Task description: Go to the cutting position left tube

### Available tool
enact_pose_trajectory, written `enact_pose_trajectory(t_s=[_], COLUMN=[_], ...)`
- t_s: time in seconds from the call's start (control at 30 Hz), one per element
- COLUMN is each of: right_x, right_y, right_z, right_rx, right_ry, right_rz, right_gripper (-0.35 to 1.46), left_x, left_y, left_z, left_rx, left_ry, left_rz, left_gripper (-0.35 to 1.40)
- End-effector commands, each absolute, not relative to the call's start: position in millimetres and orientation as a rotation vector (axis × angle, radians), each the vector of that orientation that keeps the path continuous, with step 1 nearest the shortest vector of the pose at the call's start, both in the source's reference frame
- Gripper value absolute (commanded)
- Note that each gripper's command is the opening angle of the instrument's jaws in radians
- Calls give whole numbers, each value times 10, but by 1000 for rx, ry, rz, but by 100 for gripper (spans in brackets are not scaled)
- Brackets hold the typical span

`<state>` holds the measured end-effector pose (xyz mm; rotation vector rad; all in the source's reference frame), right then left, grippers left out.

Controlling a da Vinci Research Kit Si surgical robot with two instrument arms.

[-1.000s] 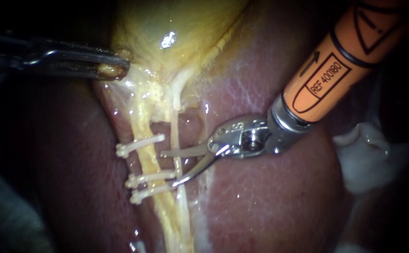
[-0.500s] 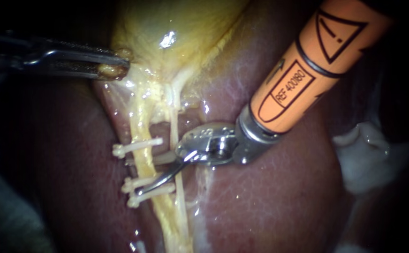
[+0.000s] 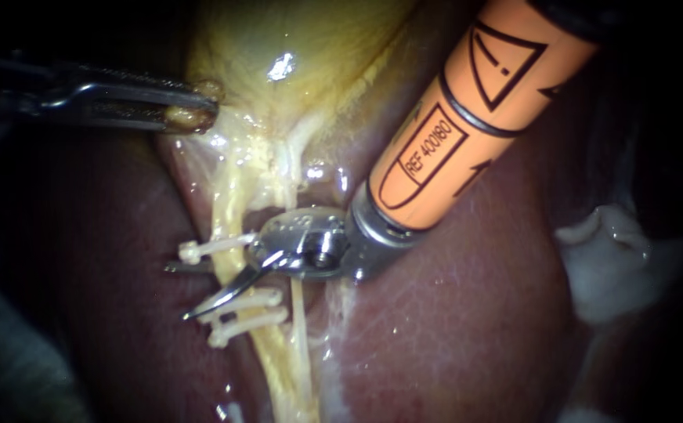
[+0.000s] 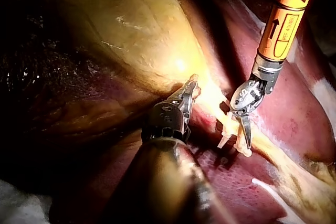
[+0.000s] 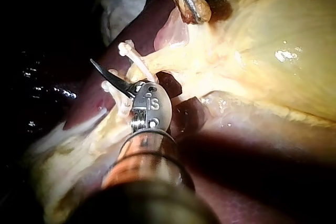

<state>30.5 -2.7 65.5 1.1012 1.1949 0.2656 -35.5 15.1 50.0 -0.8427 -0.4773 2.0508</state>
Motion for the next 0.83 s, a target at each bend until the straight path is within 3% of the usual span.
enact_pose_trajectory(t_s=[0.03,0.47,0.83], right_x=[305,305,304], right_y=[-26,-24,-23], right_z=[649,596,595], right_rx=[1106,1172,1178], right_ry=[1194,1206,1209], right_rz=[273,321,326], right_gripper=[128,130,131], left_x=[-355,-354,-354], left_y=[151,151,151], left_z=[500,500,501], left_rx=[-843,-843,-843], left_ry=[-477,-478,-478], left_rz=[2051,2051,2052], left_gripper=[-35,-35,-35])
